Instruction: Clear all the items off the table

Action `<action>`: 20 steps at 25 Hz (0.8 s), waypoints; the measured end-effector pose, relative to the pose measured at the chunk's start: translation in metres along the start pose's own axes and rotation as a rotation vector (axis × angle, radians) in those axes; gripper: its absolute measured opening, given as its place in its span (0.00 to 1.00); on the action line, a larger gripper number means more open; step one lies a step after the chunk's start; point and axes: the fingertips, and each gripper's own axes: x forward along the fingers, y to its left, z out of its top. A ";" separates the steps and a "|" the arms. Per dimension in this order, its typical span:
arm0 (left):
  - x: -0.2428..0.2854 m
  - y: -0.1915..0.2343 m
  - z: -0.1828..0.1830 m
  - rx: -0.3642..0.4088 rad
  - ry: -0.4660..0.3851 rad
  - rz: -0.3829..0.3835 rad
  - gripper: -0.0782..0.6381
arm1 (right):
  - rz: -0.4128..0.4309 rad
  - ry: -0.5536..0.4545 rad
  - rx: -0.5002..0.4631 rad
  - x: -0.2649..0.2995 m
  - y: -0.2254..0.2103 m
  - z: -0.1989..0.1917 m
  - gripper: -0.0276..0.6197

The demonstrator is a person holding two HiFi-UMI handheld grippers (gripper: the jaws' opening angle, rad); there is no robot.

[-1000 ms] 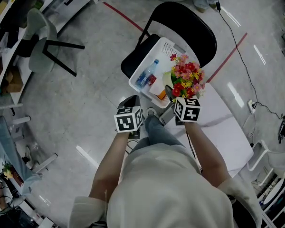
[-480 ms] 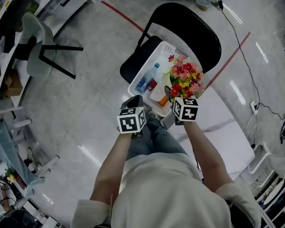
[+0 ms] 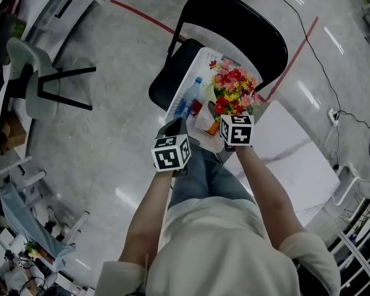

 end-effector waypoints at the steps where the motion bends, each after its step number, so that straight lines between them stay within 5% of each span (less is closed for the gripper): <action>1: 0.004 0.002 0.002 0.001 0.005 -0.005 0.12 | -0.007 0.005 0.003 0.005 0.000 0.000 0.78; 20: 0.075 0.002 0.012 0.047 0.115 -0.092 0.12 | -0.114 0.130 0.027 0.102 -0.015 -0.015 0.78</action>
